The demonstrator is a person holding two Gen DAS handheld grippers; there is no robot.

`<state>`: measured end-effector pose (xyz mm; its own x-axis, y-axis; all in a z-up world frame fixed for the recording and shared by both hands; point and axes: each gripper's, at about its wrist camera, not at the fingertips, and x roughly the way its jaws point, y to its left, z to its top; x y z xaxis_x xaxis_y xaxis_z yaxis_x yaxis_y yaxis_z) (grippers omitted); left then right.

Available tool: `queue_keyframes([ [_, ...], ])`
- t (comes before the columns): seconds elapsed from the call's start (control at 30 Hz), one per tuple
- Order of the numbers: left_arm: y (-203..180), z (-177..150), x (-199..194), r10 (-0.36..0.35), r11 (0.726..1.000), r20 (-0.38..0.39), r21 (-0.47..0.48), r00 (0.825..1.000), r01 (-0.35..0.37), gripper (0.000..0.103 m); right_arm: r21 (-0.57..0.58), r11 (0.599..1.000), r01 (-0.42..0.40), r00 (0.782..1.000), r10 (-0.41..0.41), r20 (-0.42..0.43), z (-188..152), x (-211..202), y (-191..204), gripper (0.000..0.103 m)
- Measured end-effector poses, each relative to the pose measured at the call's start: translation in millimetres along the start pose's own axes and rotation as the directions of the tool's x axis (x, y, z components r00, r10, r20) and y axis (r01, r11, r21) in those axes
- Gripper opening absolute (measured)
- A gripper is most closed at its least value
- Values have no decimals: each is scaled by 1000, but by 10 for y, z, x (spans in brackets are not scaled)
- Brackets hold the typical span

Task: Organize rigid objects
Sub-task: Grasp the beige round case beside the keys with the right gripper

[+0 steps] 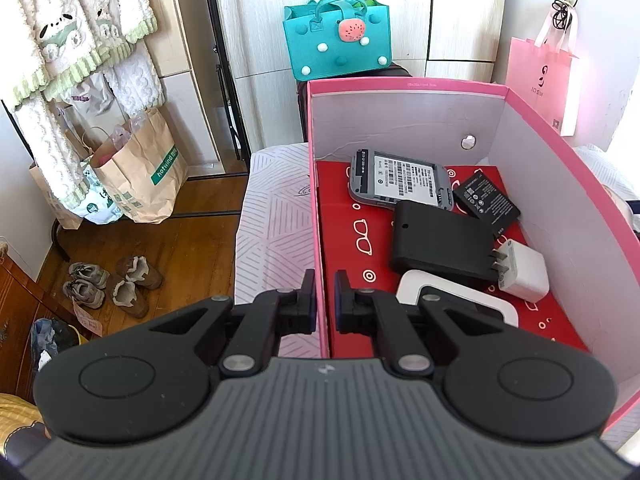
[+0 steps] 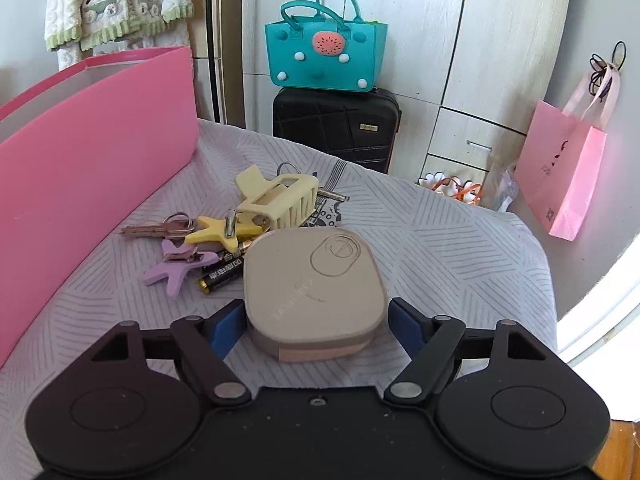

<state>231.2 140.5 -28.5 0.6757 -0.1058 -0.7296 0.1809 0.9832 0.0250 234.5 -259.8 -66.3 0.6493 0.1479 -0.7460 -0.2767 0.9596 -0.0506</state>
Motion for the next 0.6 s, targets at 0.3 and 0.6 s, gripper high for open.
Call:
queue_keyframes([
  [0.3,-3,10,7,1,1000,-3,-6,1000,-1,6,3,1000,-18,1000,18,17,-2,12,7,80],
  [0.6,3,3,9,-6,1000,0,-15,1000,6,6,3,1000,-25,1000,25,10,-75,-164,76,80],
])
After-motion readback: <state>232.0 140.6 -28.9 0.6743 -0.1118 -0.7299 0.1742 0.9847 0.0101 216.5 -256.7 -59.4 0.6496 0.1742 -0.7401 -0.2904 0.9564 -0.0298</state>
